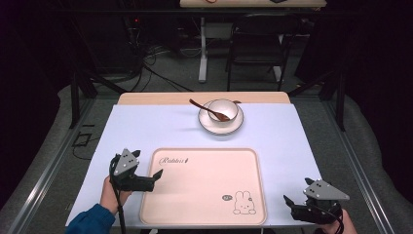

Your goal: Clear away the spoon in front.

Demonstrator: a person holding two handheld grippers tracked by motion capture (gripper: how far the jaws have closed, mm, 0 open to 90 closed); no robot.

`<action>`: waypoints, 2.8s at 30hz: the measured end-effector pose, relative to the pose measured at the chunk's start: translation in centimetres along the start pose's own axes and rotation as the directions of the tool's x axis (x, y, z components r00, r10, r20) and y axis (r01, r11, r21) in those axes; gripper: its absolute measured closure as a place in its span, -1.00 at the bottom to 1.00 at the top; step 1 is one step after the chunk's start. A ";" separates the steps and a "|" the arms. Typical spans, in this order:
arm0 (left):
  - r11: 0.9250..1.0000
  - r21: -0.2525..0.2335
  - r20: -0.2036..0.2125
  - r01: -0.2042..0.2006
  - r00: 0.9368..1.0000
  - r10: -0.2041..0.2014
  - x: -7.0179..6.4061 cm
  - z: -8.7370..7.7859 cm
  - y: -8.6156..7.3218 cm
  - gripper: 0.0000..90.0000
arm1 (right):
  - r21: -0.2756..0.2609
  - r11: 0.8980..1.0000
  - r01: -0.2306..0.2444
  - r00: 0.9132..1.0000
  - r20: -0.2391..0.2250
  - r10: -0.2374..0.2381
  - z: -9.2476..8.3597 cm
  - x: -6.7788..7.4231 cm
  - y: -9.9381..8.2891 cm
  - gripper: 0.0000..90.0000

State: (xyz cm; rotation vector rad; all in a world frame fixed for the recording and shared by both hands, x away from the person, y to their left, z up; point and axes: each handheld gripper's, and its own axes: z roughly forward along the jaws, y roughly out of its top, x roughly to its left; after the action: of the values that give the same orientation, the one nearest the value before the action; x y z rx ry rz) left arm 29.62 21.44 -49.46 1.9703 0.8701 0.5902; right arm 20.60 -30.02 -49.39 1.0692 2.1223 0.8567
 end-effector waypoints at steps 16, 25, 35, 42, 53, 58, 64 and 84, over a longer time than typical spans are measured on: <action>0.999 -0.004 0.002 -0.036 0.999 0.036 -1.4 2.2 1.2 -1.00 | 0.001 1.000 0.000 1.000 0.001 0.000 0.0 0.0 0.0 -0.68; 0.999 -0.002 0.010 -0.038 0.999 0.038 -1.8 3.6 1.9 -1.00 | 0.000 1.000 0.000 1.000 0.001 0.000 0.0 0.0 0.0 -0.68; 1.000 -0.015 0.010 -0.028 1.000 0.028 -2.2 4.8 2.9 -1.00 | 0.000 1.000 0.001 1.000 0.000 -0.001 0.0 0.0 0.0 -0.68; 0.999 -0.028 -0.001 -0.032 0.999 0.032 -2.4 5.8 3.7 -1.00 | 0.000 1.000 -0.002 1.000 0.000 0.002 0.0 0.0 0.0 -0.68; 0.999 -0.043 -0.006 -0.014 1.000 0.014 -2.5 7.6 5.1 -1.00 | -0.001 1.000 -0.002 1.000 0.000 0.002 0.0 0.0 0.0 -0.68; 0.999 -0.038 -0.005 -0.004 1.000 0.004 -2.3 8.2 5.6 -1.00 | -0.002 1.000 -0.002 1.000 0.001 0.002 0.0 0.0 0.0 -0.68; 0.999 -0.037 0.000 0.020 1.000 -0.020 -2.1 9.0 6.2 -1.00 | -0.001 1.000 -0.002 1.000 0.000 0.002 0.0 0.0 0.0 -0.68; 0.997 -0.020 0.004 0.080 0.997 -0.080 -1.4 12.1 8.2 -1.00 | -0.004 1.000 -0.006 1.000 -0.001 0.006 0.0 -0.1 -0.1 -0.68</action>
State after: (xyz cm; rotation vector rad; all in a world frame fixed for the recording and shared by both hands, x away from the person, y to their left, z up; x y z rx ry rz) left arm 39.82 10.90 -48.54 1.9086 0.9335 0.5471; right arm 20.61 -30.11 -49.41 1.0737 2.1187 0.8635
